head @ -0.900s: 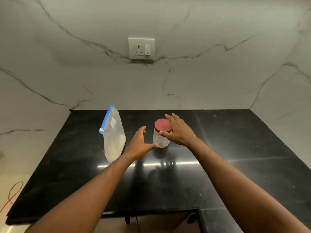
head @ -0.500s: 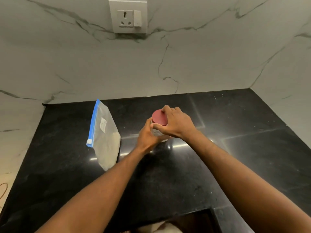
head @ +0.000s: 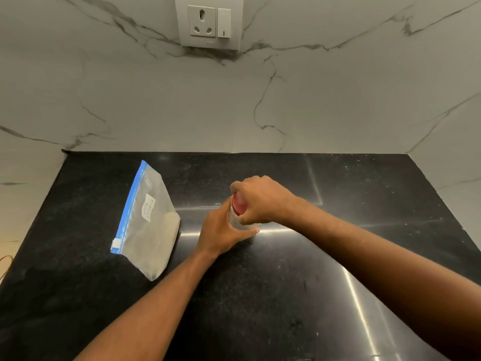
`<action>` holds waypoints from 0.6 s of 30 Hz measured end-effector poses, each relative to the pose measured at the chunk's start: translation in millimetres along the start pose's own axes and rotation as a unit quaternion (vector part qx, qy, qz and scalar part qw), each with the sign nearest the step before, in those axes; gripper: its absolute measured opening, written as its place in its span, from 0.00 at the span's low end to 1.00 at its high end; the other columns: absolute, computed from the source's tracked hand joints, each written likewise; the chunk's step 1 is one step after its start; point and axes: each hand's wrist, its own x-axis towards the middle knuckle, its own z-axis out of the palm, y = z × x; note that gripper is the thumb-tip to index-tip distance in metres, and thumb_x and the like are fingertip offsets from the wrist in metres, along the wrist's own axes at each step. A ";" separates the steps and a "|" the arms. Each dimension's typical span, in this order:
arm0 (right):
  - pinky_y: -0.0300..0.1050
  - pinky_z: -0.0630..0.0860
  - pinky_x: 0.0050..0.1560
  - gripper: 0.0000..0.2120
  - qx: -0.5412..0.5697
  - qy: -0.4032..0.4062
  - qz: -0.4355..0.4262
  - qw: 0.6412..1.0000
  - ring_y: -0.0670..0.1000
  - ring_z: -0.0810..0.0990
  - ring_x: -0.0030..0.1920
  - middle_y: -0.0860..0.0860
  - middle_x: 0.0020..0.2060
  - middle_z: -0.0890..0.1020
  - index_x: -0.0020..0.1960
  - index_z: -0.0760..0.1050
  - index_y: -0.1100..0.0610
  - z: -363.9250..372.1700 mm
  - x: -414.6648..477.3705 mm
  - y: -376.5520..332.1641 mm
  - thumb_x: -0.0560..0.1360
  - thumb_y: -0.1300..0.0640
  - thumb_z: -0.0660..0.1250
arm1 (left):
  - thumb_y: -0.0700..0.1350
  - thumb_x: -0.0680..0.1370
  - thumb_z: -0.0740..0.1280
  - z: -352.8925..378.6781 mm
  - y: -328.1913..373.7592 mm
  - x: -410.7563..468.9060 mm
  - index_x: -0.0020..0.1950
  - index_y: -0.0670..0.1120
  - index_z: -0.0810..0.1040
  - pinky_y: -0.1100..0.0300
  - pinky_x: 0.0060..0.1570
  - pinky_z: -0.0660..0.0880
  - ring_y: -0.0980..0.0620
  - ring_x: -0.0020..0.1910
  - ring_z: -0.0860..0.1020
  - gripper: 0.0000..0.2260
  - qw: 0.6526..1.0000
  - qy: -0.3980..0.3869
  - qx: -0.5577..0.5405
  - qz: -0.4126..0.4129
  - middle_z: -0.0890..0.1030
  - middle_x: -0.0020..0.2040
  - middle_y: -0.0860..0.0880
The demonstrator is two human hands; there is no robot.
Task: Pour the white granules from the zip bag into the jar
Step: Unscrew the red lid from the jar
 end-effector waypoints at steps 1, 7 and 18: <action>0.43 0.75 0.42 0.26 0.008 -0.025 -0.037 0.999 0.51 0.79 0.47 0.48 0.51 0.81 0.63 0.74 0.50 -3.7 -0.6 3.9 0.67 0.51 0.77 | 0.72 0.63 0.79 0.7 -0.7 -0.2 0.66 0.62 0.75 0.66 0.49 0.82 0.65 0.51 0.84 0.35 1.000 0.004 0.003 -0.002 0.86 0.52 0.62; 0.45 0.78 0.46 0.24 0.067 -0.053 -0.115 0.990 0.49 0.80 0.53 0.45 0.54 0.81 0.63 0.75 0.45 -22.6 -7.5 20.1 0.70 0.40 0.75 | 0.72 0.64 0.79 -0.6 1.3 0.0 0.66 0.65 0.73 0.70 0.47 0.80 0.67 0.49 0.83 0.34 1.000 0.001 0.019 0.012 0.85 0.49 0.65; 0.45 0.73 0.42 0.31 -0.065 -0.036 0.032 0.997 0.52 0.78 0.50 0.53 0.55 0.79 0.68 0.73 0.53 -12.4 -4.6 1.1 0.72 0.36 0.71 | 0.71 0.62 0.80 -2.2 1.4 1.4 0.68 0.70 0.70 0.75 0.47 0.77 0.70 0.54 0.81 0.37 1.000 -0.013 -0.009 0.009 0.83 0.53 0.69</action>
